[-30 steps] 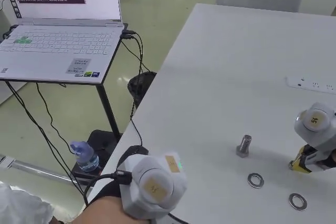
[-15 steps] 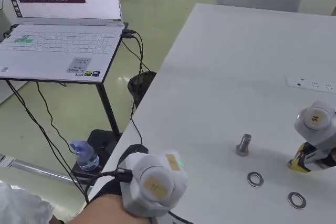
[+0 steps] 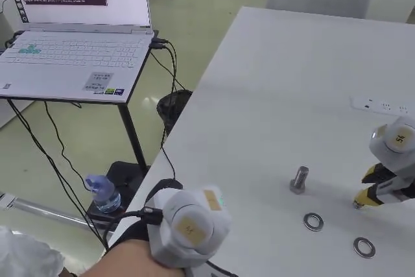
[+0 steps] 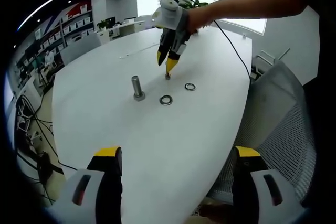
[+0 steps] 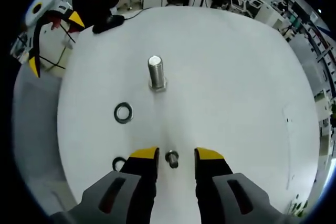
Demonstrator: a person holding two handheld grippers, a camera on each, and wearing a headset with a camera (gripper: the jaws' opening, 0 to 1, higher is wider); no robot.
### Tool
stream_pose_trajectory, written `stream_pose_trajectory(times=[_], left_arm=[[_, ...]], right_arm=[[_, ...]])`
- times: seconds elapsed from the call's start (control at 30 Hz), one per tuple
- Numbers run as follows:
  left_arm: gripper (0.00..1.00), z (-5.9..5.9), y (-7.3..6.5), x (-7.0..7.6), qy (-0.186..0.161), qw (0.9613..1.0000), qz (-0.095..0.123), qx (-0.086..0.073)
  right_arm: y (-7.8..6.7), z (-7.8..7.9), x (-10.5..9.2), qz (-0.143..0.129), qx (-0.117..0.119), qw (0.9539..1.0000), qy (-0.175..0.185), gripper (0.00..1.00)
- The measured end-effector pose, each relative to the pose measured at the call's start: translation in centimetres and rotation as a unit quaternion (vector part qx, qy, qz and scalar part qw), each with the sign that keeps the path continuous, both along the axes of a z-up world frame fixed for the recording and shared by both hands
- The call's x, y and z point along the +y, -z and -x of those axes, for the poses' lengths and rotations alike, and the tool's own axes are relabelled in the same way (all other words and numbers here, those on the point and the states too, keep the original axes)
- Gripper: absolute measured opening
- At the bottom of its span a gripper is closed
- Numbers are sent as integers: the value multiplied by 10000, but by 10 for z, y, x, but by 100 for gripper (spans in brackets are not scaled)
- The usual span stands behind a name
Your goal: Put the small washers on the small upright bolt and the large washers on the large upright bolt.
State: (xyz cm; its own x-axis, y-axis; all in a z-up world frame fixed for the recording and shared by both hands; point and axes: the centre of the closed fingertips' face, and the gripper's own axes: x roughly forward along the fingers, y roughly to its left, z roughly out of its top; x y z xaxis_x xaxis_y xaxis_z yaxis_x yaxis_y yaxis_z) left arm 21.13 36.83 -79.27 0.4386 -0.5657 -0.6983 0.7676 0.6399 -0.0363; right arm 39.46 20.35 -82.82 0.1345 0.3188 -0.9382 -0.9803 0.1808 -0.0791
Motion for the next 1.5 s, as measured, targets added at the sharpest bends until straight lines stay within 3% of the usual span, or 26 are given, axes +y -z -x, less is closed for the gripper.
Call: stream_pose_trajectory(times=[0.4,0.73,1.17,1.5], left_arm=[[87,-3,-8,1,-8,10000,7,-82],[87,-4,-9,-1,51,9999,19,-108],[86,-7,-9,-3,67,9999,78,-89],[85,-7,-8,-3,88,9999,88,-91]], right_arm=[[-6,21,34,-132,123,9980,-613,31],[-4,34,45,-74,87,9937,-1114,33],[15,47,52,-21,166,9896,-1430,33],[40,61,55,102,186,9856,-1680,33]])
